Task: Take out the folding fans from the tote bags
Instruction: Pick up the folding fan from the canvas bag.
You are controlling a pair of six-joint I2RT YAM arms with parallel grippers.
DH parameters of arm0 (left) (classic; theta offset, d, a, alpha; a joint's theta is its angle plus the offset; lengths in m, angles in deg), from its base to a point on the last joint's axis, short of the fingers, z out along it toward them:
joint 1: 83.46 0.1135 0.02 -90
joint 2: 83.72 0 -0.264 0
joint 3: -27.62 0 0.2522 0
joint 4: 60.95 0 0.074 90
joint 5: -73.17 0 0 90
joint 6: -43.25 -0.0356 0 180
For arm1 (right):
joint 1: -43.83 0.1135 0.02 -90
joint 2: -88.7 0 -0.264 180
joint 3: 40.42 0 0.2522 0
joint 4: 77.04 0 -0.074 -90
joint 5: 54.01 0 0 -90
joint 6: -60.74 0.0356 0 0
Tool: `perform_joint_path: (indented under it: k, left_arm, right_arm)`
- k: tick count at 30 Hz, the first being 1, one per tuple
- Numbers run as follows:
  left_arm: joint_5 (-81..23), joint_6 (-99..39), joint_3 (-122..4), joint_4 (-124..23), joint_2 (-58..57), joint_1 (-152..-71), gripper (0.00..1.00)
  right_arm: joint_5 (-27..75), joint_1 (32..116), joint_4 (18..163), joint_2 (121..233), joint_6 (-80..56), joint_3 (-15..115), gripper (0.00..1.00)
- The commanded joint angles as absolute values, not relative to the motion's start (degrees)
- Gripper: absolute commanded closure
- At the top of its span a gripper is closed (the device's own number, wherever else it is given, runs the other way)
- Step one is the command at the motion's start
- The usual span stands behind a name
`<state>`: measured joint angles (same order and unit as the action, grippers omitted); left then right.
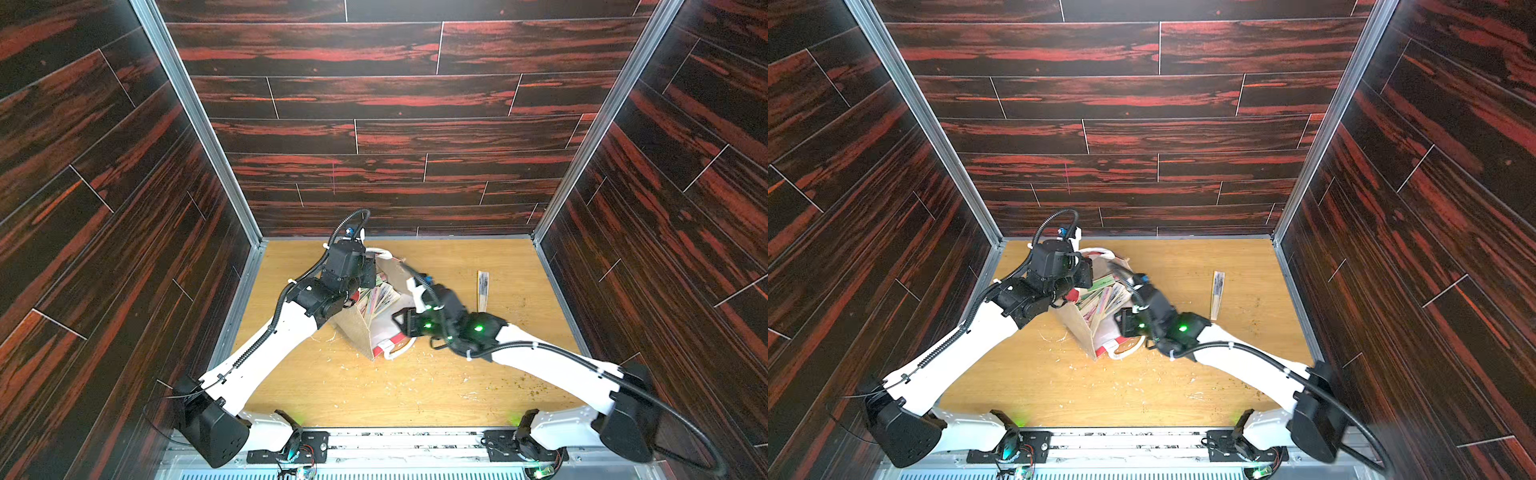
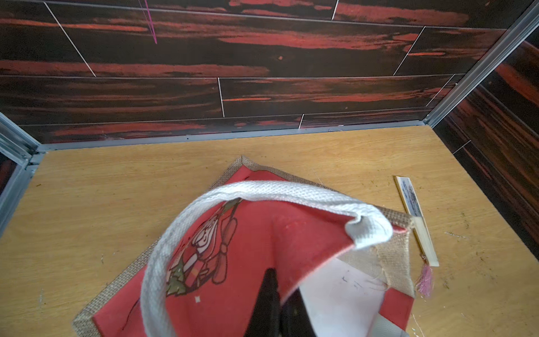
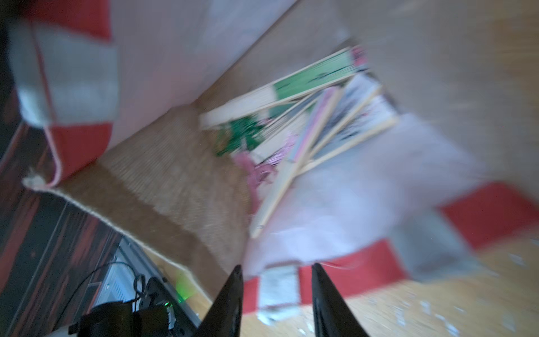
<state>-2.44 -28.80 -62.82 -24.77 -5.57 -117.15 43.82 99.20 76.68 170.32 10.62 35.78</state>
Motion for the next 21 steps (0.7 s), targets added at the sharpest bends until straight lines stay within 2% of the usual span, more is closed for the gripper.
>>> perform_joint_path:
  k: [1, 21]
  left_arm:
    - [-3.19, -28.12, -62.53, -27.49, -7.19, -117.08, 1.0]
    - [-4.35, -27.22, -61.55, -28.42, -7.58, -117.17, 1.0]
  right_arm:
    - [43.48, 99.53, 78.78, 175.25, 13.94, 36.96, 0.62]
    - [39.01, 99.67, 87.43, 193.01, 24.49, 42.99, 0.58]
